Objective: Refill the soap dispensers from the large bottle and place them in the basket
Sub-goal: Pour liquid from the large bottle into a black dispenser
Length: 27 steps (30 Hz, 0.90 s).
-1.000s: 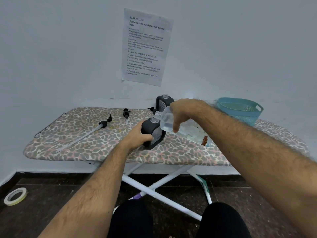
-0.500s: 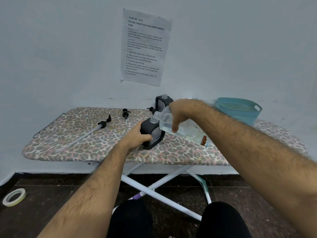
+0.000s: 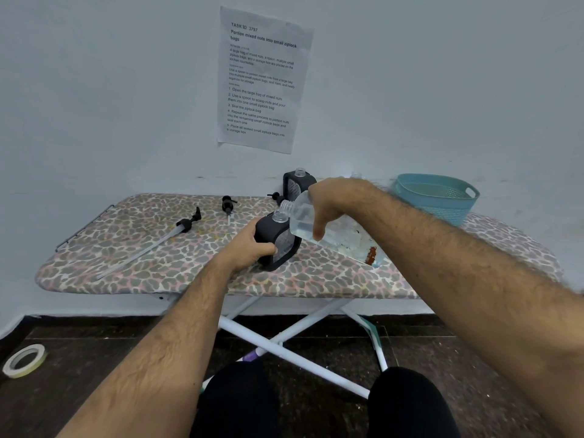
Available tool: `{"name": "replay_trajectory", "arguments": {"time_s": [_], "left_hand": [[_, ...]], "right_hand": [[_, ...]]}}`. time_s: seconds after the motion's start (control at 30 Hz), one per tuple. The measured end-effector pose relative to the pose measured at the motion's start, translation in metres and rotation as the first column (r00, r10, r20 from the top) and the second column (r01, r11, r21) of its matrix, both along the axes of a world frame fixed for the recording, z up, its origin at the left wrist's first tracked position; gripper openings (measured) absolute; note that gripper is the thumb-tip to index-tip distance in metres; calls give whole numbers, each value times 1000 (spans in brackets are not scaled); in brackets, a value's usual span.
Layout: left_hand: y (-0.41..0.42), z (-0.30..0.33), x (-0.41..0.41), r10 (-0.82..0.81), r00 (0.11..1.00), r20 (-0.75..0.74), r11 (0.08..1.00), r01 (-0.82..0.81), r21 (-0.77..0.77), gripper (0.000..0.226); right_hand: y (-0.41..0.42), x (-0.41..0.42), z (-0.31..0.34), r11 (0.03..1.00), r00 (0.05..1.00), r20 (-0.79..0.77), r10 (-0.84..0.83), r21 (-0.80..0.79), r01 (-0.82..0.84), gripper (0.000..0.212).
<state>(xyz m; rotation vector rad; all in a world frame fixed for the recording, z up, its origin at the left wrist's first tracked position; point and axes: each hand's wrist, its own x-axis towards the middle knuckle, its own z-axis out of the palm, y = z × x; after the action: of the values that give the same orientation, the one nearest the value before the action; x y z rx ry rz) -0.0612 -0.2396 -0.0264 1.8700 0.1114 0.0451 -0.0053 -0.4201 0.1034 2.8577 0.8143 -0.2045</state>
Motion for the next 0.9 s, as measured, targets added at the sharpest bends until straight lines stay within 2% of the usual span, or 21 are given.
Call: {"name": "replay_trajectory", "arguments": {"time_s": [0.2, 0.37, 0.67, 0.9], "left_hand": [[0, 0, -2, 0, 1000, -12, 1000, 0, 17, 72], [-2, 4, -4, -2, 1000, -17, 1000, 2, 20, 78], [-1, 4, -4, -12, 1000, -23, 1000, 12, 5, 65], [-4, 8, -8, 2, 1000, -28, 1000, -2, 5, 79]], "right_hand": [[0, -3, 0, 1000, 1000, -3, -5, -19, 5, 70], [1, -3, 2, 1000, 1000, -8, -13, -18, 13, 75], [3, -3, 2, 999, 1000, -6, -6, -47, 6, 79], [2, -6, 4, 999, 1000, -14, -3, -47, 2, 80]]}}
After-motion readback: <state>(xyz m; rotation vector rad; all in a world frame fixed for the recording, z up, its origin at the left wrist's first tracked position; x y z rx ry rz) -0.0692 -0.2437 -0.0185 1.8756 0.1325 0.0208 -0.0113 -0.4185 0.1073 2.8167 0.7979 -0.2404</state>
